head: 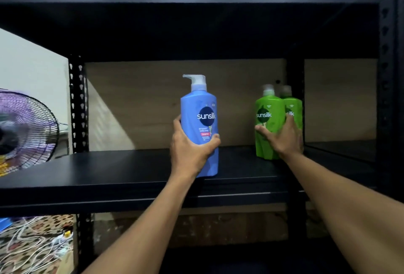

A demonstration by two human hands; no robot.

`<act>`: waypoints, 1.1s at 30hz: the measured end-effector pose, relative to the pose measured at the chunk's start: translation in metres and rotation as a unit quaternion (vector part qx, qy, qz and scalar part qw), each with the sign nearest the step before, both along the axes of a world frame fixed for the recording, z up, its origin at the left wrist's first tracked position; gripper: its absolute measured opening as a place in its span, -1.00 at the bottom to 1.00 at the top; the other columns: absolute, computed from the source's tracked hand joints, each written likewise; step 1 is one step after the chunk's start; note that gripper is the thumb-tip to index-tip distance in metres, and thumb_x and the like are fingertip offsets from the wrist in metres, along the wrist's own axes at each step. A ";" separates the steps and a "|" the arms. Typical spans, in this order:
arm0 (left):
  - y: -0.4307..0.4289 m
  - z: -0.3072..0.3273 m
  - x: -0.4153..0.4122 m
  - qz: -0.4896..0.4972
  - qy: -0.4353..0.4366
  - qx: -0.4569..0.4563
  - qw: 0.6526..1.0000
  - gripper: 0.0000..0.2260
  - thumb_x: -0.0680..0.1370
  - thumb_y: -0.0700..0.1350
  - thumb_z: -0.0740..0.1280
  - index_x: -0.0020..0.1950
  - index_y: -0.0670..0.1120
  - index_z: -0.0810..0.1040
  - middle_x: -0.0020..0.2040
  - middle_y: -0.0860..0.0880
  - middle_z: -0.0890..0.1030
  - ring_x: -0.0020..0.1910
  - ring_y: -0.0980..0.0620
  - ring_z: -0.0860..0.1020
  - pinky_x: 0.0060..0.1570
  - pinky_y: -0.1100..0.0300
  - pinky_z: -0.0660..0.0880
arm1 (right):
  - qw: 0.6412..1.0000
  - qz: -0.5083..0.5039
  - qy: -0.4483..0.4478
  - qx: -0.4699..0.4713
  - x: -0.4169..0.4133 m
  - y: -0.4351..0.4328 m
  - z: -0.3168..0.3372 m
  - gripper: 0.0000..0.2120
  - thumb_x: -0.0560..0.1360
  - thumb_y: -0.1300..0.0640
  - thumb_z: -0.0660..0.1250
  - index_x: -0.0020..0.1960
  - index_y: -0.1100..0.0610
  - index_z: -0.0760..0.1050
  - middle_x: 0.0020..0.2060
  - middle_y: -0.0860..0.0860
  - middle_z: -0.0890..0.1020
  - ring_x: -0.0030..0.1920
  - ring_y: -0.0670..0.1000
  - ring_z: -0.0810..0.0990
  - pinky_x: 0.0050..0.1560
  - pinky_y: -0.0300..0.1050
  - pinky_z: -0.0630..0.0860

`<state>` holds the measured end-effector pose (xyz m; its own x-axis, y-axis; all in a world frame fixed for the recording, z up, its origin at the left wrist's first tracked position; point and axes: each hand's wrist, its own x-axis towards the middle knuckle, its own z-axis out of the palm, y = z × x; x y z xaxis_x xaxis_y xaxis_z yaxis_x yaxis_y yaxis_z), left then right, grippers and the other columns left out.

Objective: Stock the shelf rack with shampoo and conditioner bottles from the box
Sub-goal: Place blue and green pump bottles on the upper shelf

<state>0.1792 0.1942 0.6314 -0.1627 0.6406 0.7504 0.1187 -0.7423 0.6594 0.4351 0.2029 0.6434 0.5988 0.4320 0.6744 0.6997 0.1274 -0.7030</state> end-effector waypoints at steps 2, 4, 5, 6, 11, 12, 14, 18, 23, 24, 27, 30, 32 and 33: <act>0.005 0.000 0.000 -0.004 -0.003 -0.002 1.000 -0.34 0.28 -0.07 0.66 0.28 0.00 0.42 -0.01 0.14 0.61 -0.10 0.18 0.63 -0.06 0.04 0.63 | 1.000 0.008 0.000 -0.015 0.002 0.005 -0.001 -0.09 0.31 -0.27 0.56 0.44 0.18 0.29 0.33 0.26 0.47 0.35 0.29 0.44 0.36 0.14 0.38; 0.007 -0.001 0.001 -0.009 -0.003 0.000 1.000 -0.35 0.29 -0.10 0.66 0.28 -0.01 0.41 -0.01 0.15 0.60 -0.12 0.24 0.62 -0.12 0.19 0.59 | 0.999 0.015 -0.010 -0.036 0.002 0.008 -0.004 -0.09 0.30 -0.22 0.59 0.46 0.13 0.28 0.33 0.25 0.39 0.36 0.28 0.40 0.39 0.12 0.37; 0.008 -0.001 0.001 -0.010 -0.003 0.003 1.000 -0.35 0.30 -0.10 0.67 0.28 -0.02 0.42 -0.01 0.15 0.60 -0.13 0.28 0.61 -0.14 0.25 0.56 | 0.999 0.017 -0.017 -0.048 0.002 0.010 -0.005 -0.11 0.31 -0.18 0.60 0.45 0.13 0.28 0.33 0.24 0.35 0.36 0.29 0.38 0.40 0.10 0.36; 0.009 -0.001 0.002 -0.012 -0.005 0.006 1.000 -0.34 0.29 -0.11 0.67 0.28 -0.03 0.42 -0.01 0.16 0.60 -0.14 0.30 0.60 -0.15 0.28 0.55 | 0.998 0.016 -0.024 -0.063 0.003 0.010 -0.006 -0.14 0.32 -0.14 0.61 0.43 0.14 0.27 0.34 0.24 0.32 0.36 0.29 0.37 0.40 0.09 0.35; 0.011 -0.003 0.002 -0.029 -0.011 0.006 0.999 -0.35 0.31 -0.11 0.66 0.29 -0.02 0.42 0.00 0.14 0.61 -0.14 0.30 0.61 -0.15 0.30 0.57 | 0.990 -0.019 -0.077 -0.120 0.000 0.009 -0.006 -0.17 0.34 -0.11 0.59 0.39 0.22 0.27 0.33 0.24 0.34 0.33 0.30 0.42 0.33 0.11 0.41; 0.012 -0.005 0.001 -0.032 -0.012 0.005 0.999 -0.36 0.31 -0.11 0.66 0.29 -0.01 0.42 -0.01 0.14 0.61 -0.15 0.31 0.61 -0.18 0.34 0.55 | 0.986 -0.034 -0.090 -0.133 -0.001 0.009 -0.009 -0.16 0.34 -0.16 0.58 0.40 0.22 0.28 0.32 0.24 0.37 0.31 0.30 0.45 0.29 0.12 0.44; 0.015 -0.005 0.002 -0.037 -0.013 0.011 0.999 -0.36 0.32 -0.12 0.66 0.29 -0.01 0.42 -0.01 0.14 0.62 -0.16 0.31 0.61 -0.20 0.35 0.55 | 0.979 -0.070 -0.118 -0.148 -0.002 0.008 -0.007 -0.13 0.33 -0.26 0.55 0.39 0.23 0.30 0.31 0.22 0.42 0.28 0.29 0.50 0.23 0.12 0.47; 0.014 -0.005 0.002 -0.051 -0.017 0.007 0.999 -0.35 0.31 -0.13 0.66 0.29 -0.03 0.42 0.02 0.09 0.62 -0.16 0.29 0.62 -0.24 0.39 0.54 | 0.972 -0.094 -0.120 -0.176 -0.008 0.007 -0.004 -0.12 0.34 -0.32 0.52 0.38 0.22 0.30 0.30 0.21 0.46 0.27 0.28 0.52 0.18 0.11 0.49; 0.011 -0.005 0.002 -0.053 -0.020 0.008 0.998 -0.36 0.31 -0.12 0.66 0.28 -0.03 0.41 0.02 0.09 0.62 -0.17 0.29 0.62 -0.25 0.40 0.52 | 0.982 -0.065 -0.080 -0.156 -0.006 0.002 -0.003 -0.14 0.32 -0.22 0.59 0.35 0.21 0.26 0.24 0.25 0.55 0.24 0.29 0.56 0.15 0.08 0.49; 0.011 -0.005 0.002 -0.052 -0.019 0.007 0.998 -0.36 0.31 -0.11 0.66 0.28 -0.02 0.41 0.01 0.09 0.62 -0.17 0.29 0.62 -0.25 0.39 0.52 | 0.985 -0.058 -0.069 -0.150 -0.006 0.002 -0.003 -0.15 0.32 -0.19 0.60 0.35 0.20 0.24 0.23 0.25 0.56 0.23 0.30 0.56 0.14 0.07 0.49; 0.009 -0.004 0.002 -0.053 -0.019 0.001 0.998 -0.36 0.32 -0.11 0.66 0.28 -0.01 0.41 0.02 0.10 0.62 -0.16 0.30 0.62 -0.22 0.37 0.54 | 0.984 -0.059 -0.060 -0.160 -0.004 0.002 -0.003 -0.15 0.33 -0.21 0.59 0.35 0.22 0.25 0.23 0.26 0.56 0.24 0.29 0.56 0.14 0.06 0.48; 0.008 -0.005 0.001 -0.054 -0.019 0.000 0.998 -0.35 0.32 -0.11 0.66 0.29 0.00 0.40 0.02 0.10 0.62 -0.14 0.27 0.62 -0.16 0.26 0.57 | 0.982 -0.065 -0.058 -0.168 -0.005 0.004 -0.003 -0.15 0.36 -0.21 0.56 0.38 0.23 0.24 0.24 0.27 0.55 0.25 0.30 0.55 0.16 0.07 0.48; 0.008 -0.005 0.002 -0.053 -0.019 0.001 0.998 -0.36 0.32 -0.11 0.66 0.28 0.00 0.41 0.02 0.10 0.62 -0.14 0.27 0.62 -0.16 0.25 0.58 | 0.979 -0.074 -0.066 -0.177 -0.007 0.004 -0.004 -0.20 0.41 -0.20 0.53 0.37 0.24 0.24 0.25 0.26 0.55 0.26 0.31 0.54 0.16 0.08 0.48; 0.009 -0.005 0.002 -0.050 -0.019 0.004 0.999 -0.37 0.32 -0.11 0.66 0.27 0.00 0.41 0.02 0.11 0.62 -0.15 0.28 0.62 -0.17 0.28 0.57 | 0.977 -0.079 -0.073 -0.183 -0.008 0.005 -0.003 -0.23 0.44 -0.19 0.50 0.36 0.24 0.24 0.25 0.26 0.54 0.26 0.31 0.54 0.16 0.09 0.48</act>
<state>0.1811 0.2035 0.6262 -0.1266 0.6488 0.7503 0.0179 -0.7548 0.6557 0.4273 0.2076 0.6399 0.5869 0.5696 0.5754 0.7864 -0.2322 -0.5724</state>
